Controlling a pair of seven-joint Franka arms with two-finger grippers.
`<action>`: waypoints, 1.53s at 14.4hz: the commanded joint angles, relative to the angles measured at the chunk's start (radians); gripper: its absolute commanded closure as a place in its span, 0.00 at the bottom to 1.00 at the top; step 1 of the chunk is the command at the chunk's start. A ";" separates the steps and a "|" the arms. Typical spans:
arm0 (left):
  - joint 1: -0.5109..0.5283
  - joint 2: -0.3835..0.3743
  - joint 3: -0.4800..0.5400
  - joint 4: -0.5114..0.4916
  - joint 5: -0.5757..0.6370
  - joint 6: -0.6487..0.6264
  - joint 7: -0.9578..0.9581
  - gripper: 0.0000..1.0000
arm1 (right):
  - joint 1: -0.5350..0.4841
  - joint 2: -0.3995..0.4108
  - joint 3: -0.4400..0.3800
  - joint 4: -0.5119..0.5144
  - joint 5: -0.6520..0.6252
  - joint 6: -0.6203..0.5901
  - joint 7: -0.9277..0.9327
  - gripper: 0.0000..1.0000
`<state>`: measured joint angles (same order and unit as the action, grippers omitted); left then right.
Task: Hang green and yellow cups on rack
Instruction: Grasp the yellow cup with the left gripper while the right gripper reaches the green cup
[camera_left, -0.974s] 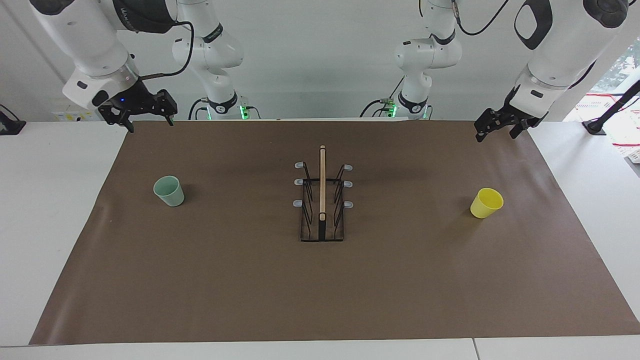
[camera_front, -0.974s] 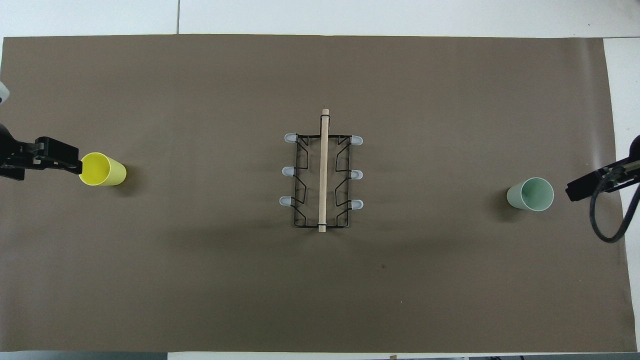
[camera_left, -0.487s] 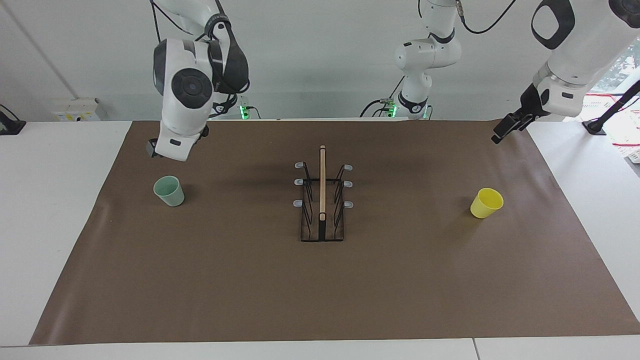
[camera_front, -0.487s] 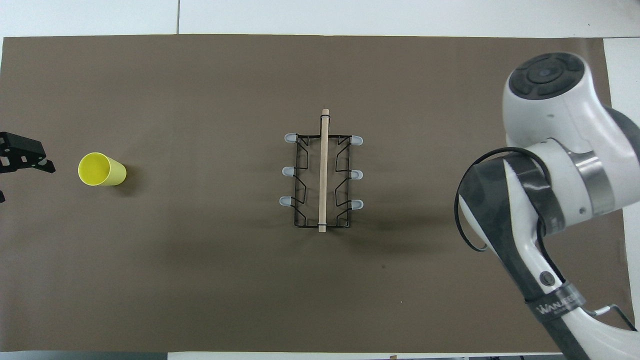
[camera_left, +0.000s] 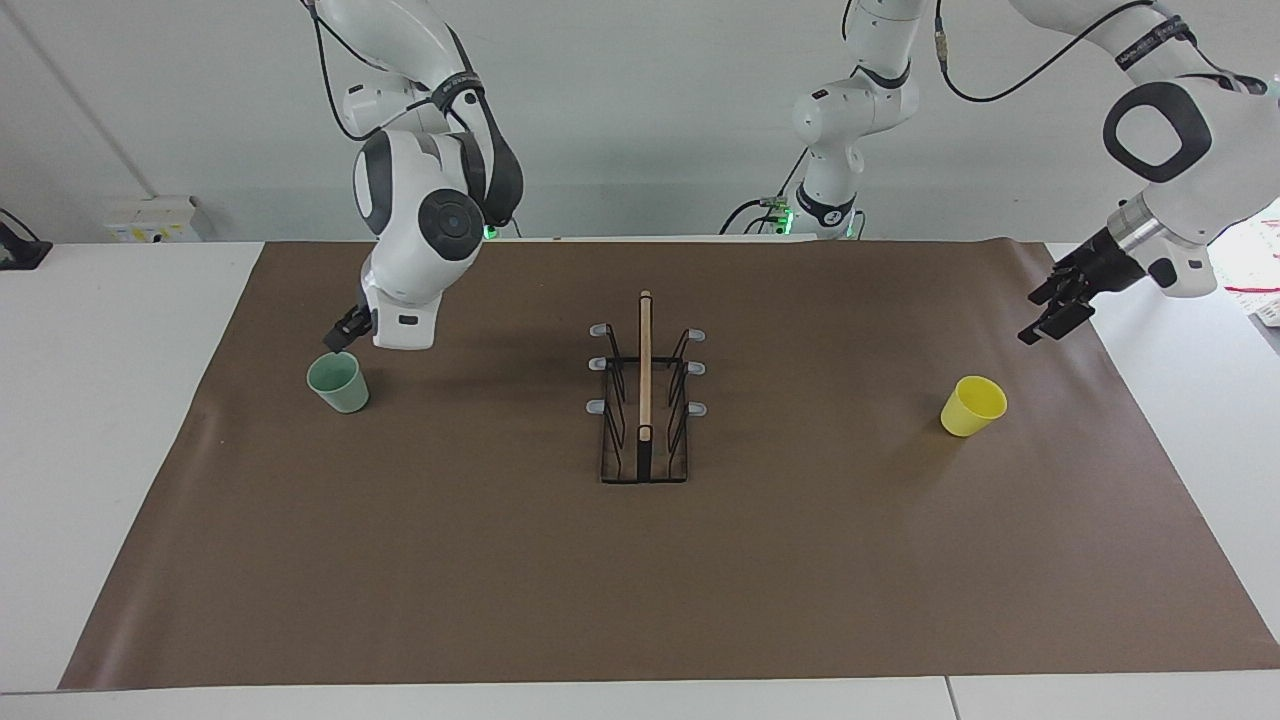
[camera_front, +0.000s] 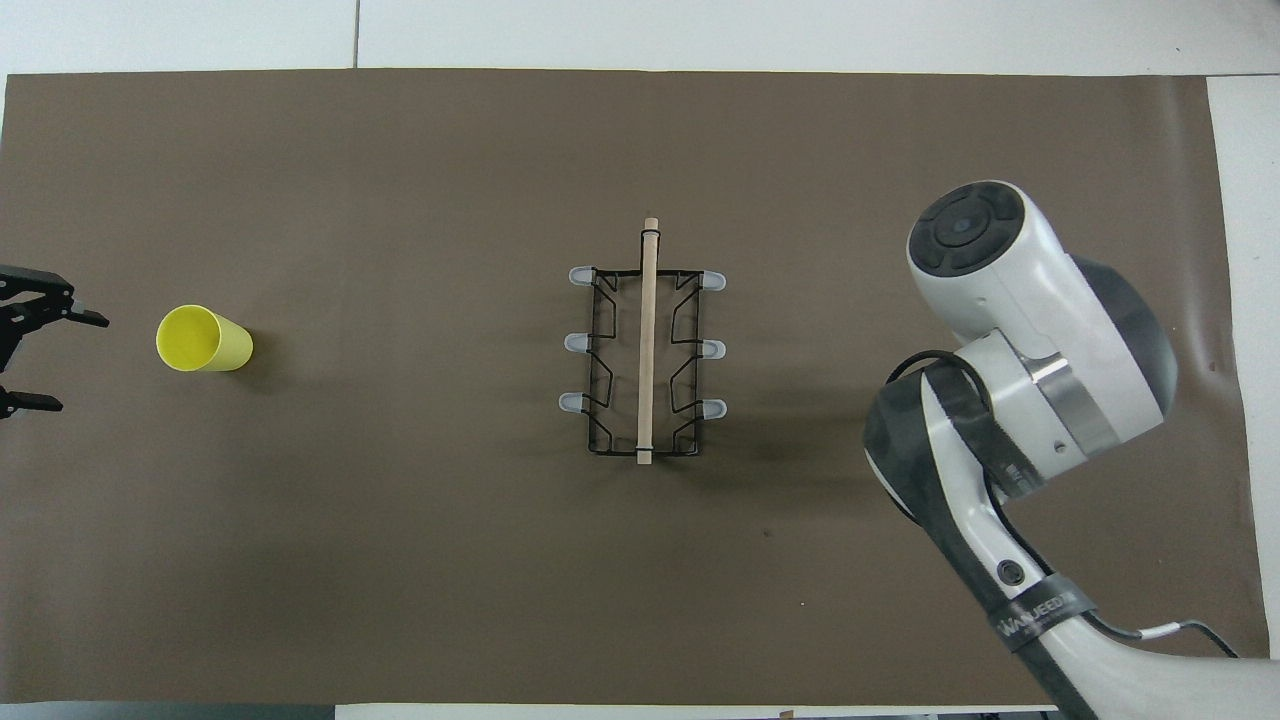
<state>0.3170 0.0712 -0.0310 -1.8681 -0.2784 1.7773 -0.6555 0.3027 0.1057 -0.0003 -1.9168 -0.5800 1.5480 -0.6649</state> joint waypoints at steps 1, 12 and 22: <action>0.046 0.105 -0.009 0.004 -0.094 0.076 -0.154 0.00 | 0.062 -0.011 0.003 -0.102 -0.136 0.062 -0.117 0.00; 0.163 0.243 -0.010 -0.189 -0.594 0.301 -0.285 0.00 | 0.007 0.000 0.002 -0.338 -0.302 0.374 -0.233 0.00; 0.040 0.231 -0.014 -0.278 -0.785 0.429 -0.271 0.23 | -0.007 0.092 0.002 -0.390 -0.448 0.461 -0.038 0.00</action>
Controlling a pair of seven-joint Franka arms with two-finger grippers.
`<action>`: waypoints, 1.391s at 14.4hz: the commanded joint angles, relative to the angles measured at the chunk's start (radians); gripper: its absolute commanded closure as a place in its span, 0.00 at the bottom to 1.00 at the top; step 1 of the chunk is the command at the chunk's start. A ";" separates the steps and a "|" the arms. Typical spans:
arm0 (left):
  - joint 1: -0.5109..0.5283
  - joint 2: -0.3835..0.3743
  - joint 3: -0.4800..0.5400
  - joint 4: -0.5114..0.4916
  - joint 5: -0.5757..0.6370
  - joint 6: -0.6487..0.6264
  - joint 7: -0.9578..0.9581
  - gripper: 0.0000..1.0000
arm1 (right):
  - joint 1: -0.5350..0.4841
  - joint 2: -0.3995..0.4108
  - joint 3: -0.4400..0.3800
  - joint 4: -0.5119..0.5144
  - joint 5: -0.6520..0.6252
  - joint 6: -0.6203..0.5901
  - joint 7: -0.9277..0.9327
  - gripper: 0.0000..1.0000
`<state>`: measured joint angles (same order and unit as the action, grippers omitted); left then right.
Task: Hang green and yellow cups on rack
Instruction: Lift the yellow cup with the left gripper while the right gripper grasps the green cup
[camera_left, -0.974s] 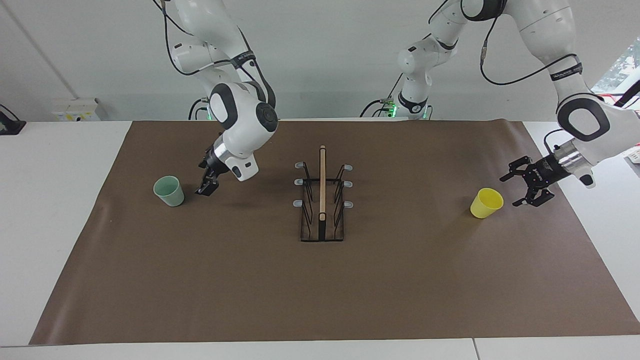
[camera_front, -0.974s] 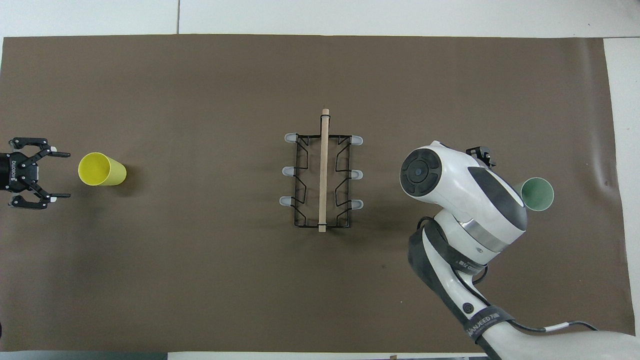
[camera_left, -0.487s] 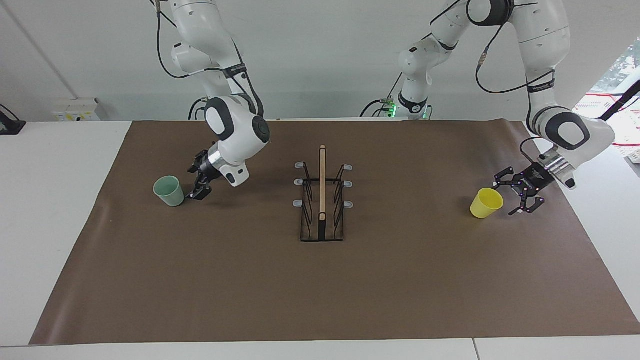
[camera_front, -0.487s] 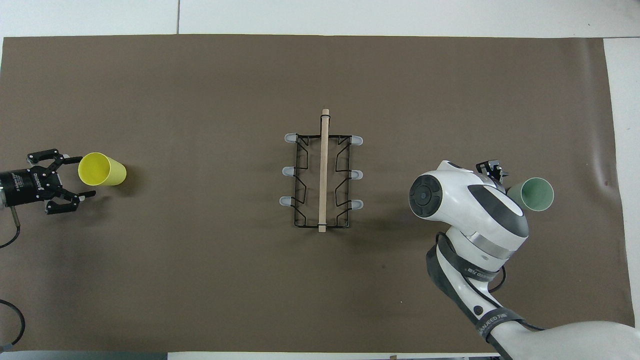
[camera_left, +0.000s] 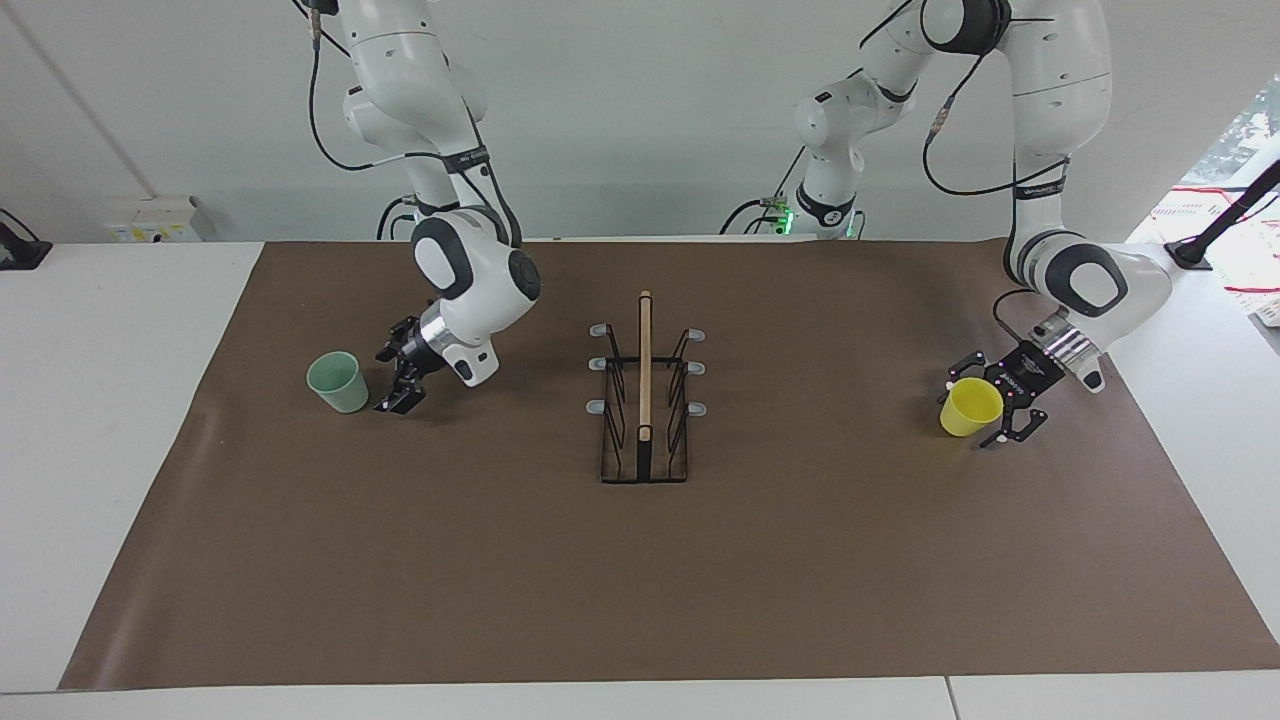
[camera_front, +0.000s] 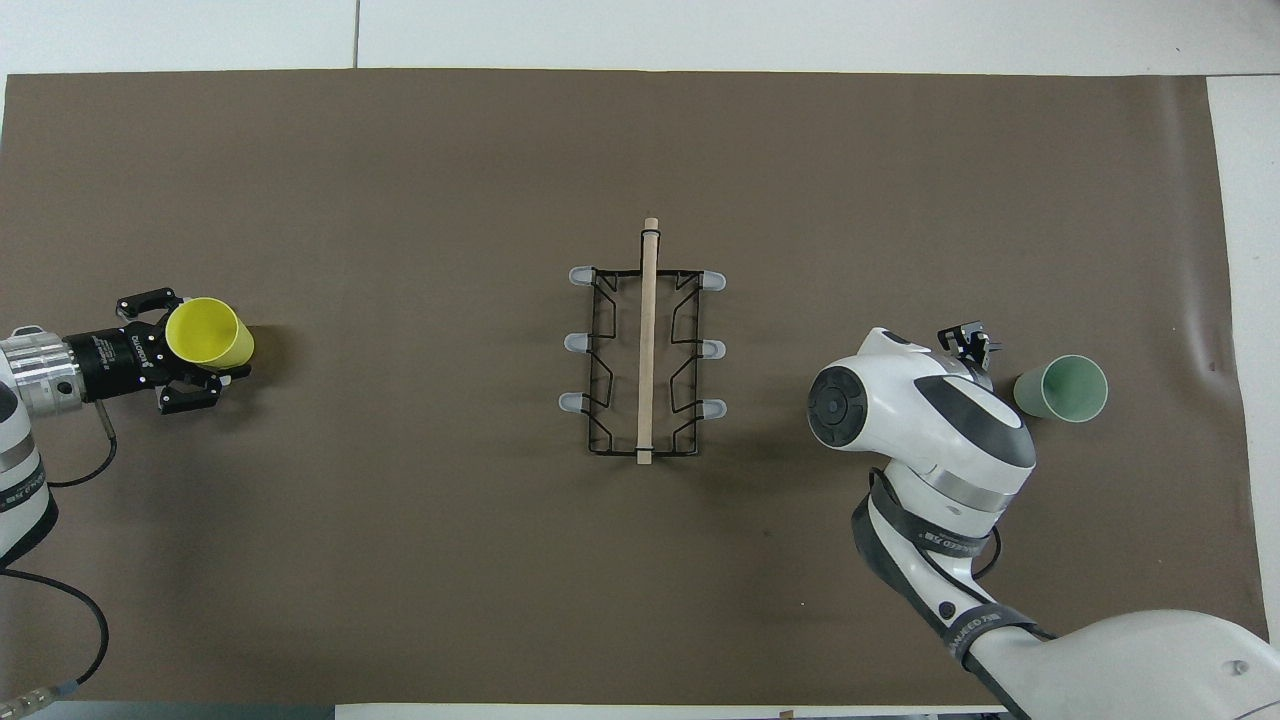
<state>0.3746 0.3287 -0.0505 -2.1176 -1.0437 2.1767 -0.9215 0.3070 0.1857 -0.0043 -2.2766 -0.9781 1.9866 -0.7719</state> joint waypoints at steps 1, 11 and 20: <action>-0.020 -0.026 0.004 -0.028 -0.019 0.029 0.009 0.90 | -0.011 0.015 0.006 -0.035 -0.068 0.018 0.072 0.00; -0.270 -0.218 0.008 0.070 0.353 0.026 -0.233 1.00 | -0.080 0.015 0.006 -0.080 -0.223 0.034 0.089 0.00; -0.756 -0.256 0.003 0.127 1.221 -0.026 -0.831 1.00 | -0.118 0.011 0.004 -0.104 -0.300 0.031 0.089 0.00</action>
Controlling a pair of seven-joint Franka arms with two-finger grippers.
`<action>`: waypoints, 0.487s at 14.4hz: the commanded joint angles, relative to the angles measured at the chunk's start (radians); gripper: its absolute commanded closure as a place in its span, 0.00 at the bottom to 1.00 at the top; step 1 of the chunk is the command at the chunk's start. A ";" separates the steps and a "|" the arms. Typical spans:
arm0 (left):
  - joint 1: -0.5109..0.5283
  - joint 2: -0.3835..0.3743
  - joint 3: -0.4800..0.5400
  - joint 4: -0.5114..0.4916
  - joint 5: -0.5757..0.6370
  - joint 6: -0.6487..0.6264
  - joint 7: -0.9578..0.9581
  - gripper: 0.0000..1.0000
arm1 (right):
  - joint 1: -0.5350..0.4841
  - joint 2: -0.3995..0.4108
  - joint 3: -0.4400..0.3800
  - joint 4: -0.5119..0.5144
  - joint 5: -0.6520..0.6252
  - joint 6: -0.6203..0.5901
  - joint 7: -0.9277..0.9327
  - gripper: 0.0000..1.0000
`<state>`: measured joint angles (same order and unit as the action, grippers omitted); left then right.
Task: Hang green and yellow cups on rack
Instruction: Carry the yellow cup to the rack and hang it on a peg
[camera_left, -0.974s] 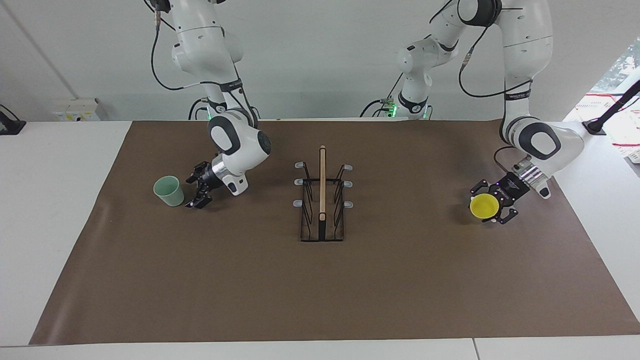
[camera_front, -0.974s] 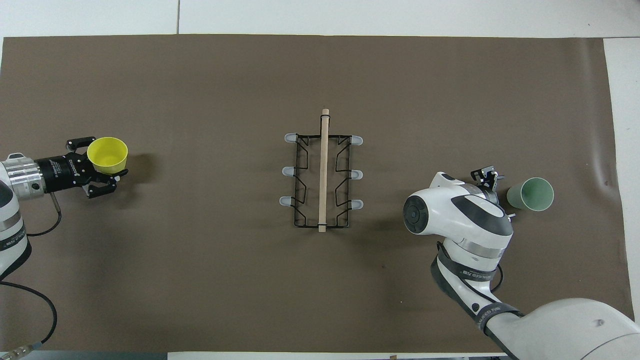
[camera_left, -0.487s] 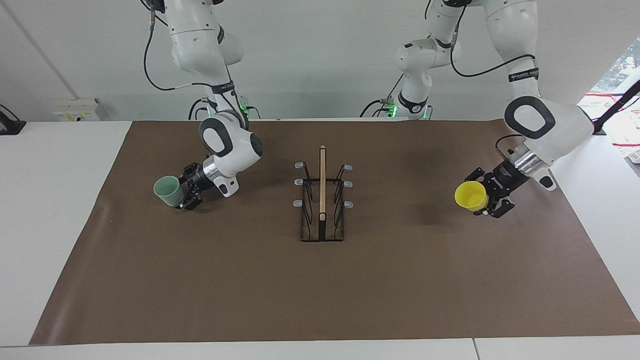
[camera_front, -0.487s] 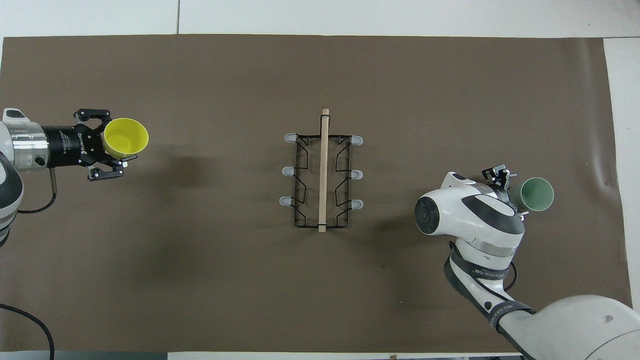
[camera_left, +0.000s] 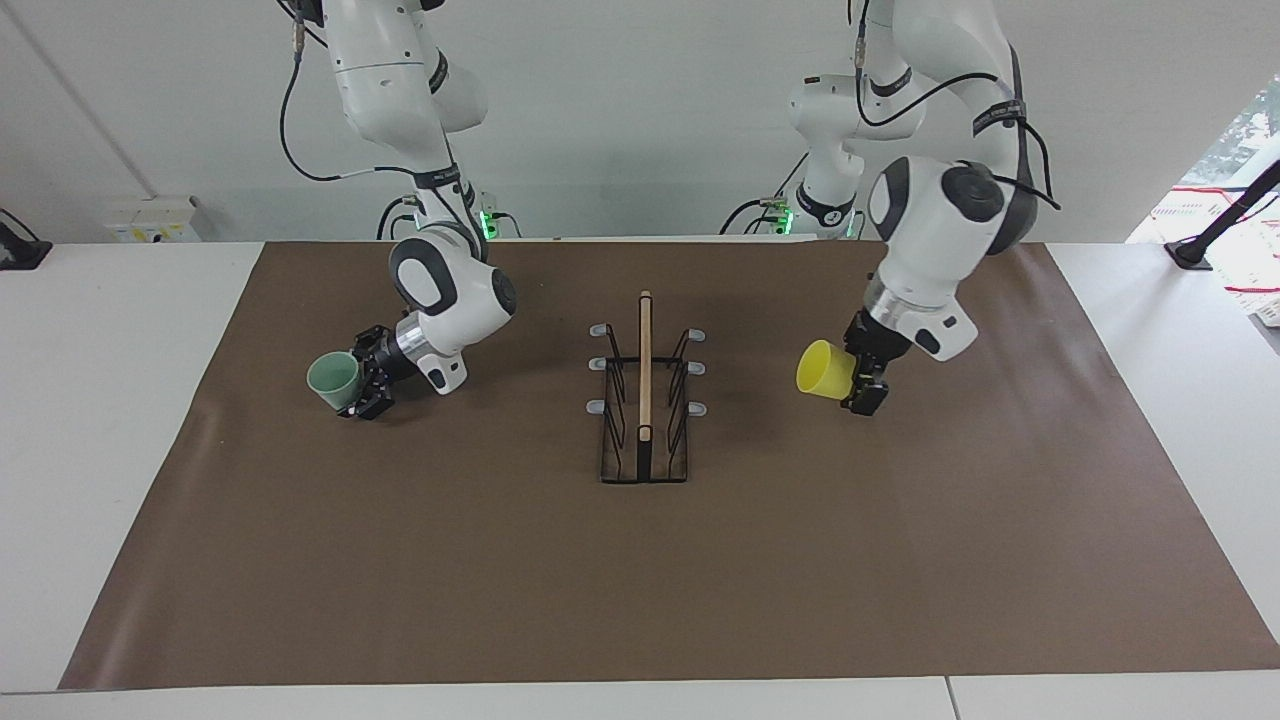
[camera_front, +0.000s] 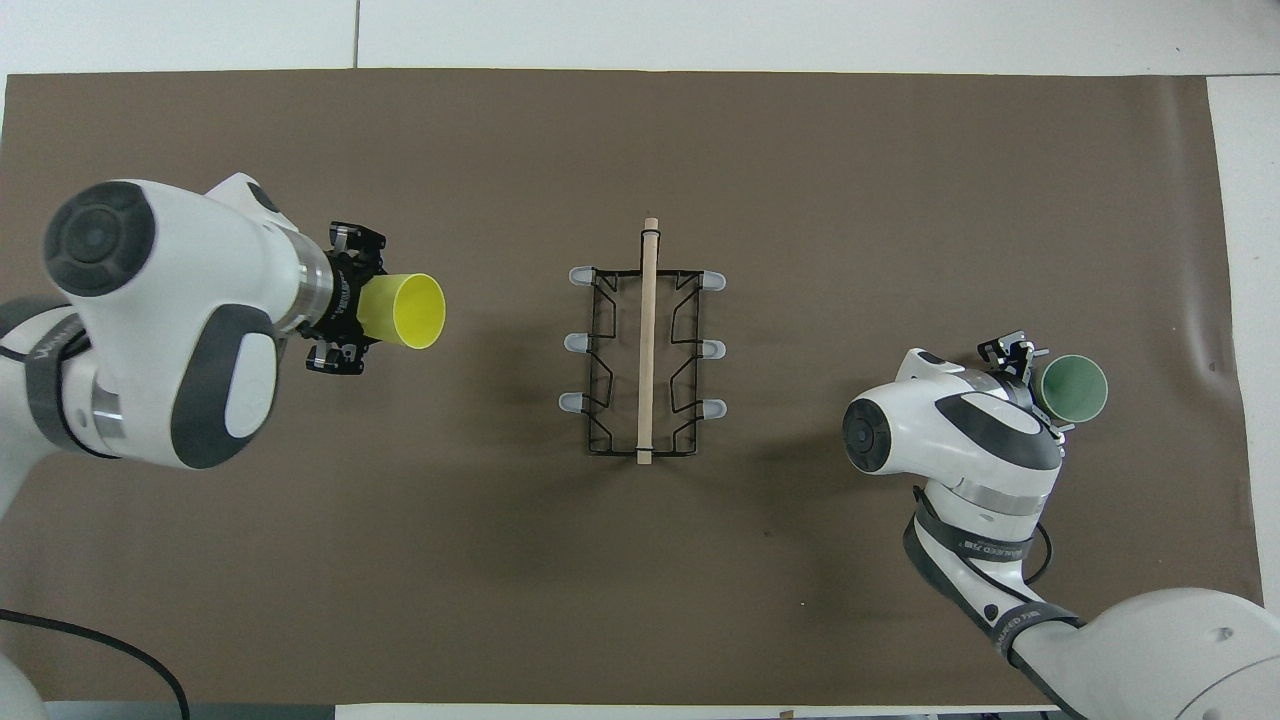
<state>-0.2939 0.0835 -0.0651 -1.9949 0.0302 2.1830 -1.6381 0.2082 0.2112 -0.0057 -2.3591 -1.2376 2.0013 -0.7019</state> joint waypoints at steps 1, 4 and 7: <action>-0.138 -0.019 0.018 -0.001 0.240 -0.063 -0.181 1.00 | -0.021 -0.015 0.007 -0.022 -0.049 0.016 0.019 0.00; -0.272 -0.034 0.016 -0.001 0.443 -0.190 -0.350 1.00 | -0.029 -0.016 0.007 -0.029 -0.059 0.016 0.019 0.00; -0.384 -0.033 0.016 0.004 0.557 -0.293 -0.420 1.00 | -0.027 -0.018 0.006 -0.032 -0.069 0.008 0.041 0.65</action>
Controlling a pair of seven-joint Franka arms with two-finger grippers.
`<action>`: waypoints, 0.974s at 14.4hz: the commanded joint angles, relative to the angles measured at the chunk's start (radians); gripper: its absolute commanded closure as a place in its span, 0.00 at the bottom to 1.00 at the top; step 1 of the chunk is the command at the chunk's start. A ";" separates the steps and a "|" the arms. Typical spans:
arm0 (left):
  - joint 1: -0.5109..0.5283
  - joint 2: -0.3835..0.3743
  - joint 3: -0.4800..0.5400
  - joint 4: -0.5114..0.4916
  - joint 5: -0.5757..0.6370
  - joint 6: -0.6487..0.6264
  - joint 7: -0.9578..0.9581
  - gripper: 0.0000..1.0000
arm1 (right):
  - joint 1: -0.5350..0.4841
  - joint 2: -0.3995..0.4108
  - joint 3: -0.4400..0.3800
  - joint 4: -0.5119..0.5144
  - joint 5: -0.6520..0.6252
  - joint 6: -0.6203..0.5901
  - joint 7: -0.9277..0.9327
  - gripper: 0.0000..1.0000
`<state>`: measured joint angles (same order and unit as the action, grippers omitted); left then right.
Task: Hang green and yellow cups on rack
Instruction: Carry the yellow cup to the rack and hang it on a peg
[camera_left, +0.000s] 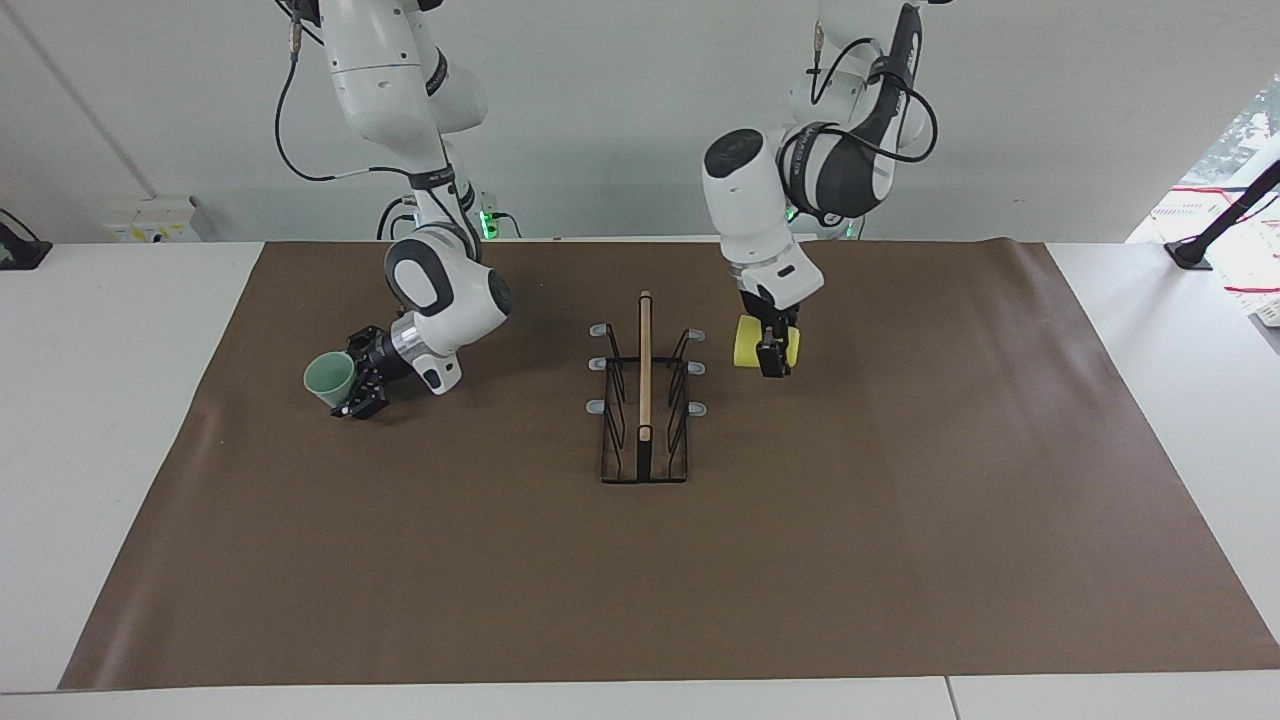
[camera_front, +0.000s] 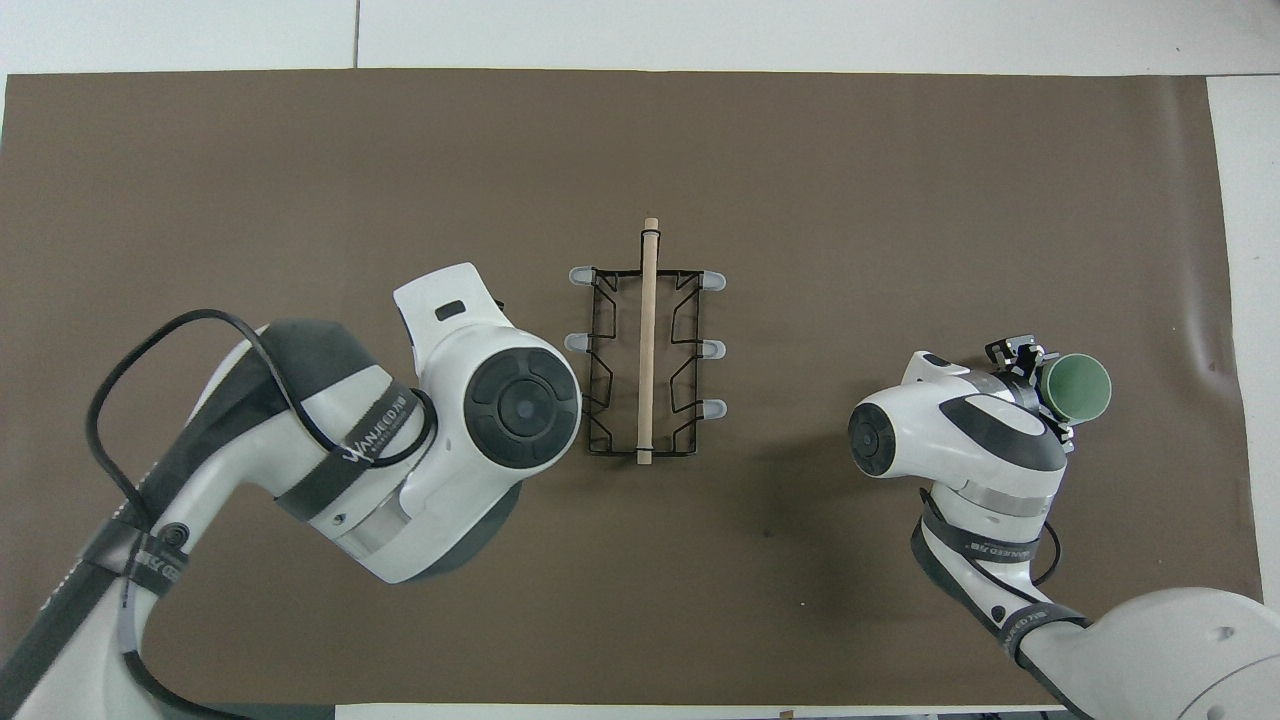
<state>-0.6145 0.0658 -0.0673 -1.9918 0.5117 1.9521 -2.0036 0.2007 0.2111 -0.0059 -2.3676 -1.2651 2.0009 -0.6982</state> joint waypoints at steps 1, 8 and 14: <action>-0.088 -0.011 0.018 0.004 0.109 -0.077 -0.105 1.00 | -0.018 -0.019 0.007 -0.022 -0.043 0.003 0.048 0.81; -0.185 0.066 0.018 0.074 0.225 -0.186 -0.144 1.00 | -0.047 -0.022 0.007 0.103 -0.022 -0.059 0.045 1.00; -0.235 0.164 0.017 0.154 0.272 -0.217 -0.150 1.00 | -0.196 -0.142 0.007 0.133 0.151 0.071 0.042 1.00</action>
<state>-0.8170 0.1909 -0.0648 -1.8812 0.7633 1.7767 -2.1418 0.0798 0.1505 -0.0071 -2.2217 -1.2006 1.9952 -0.6531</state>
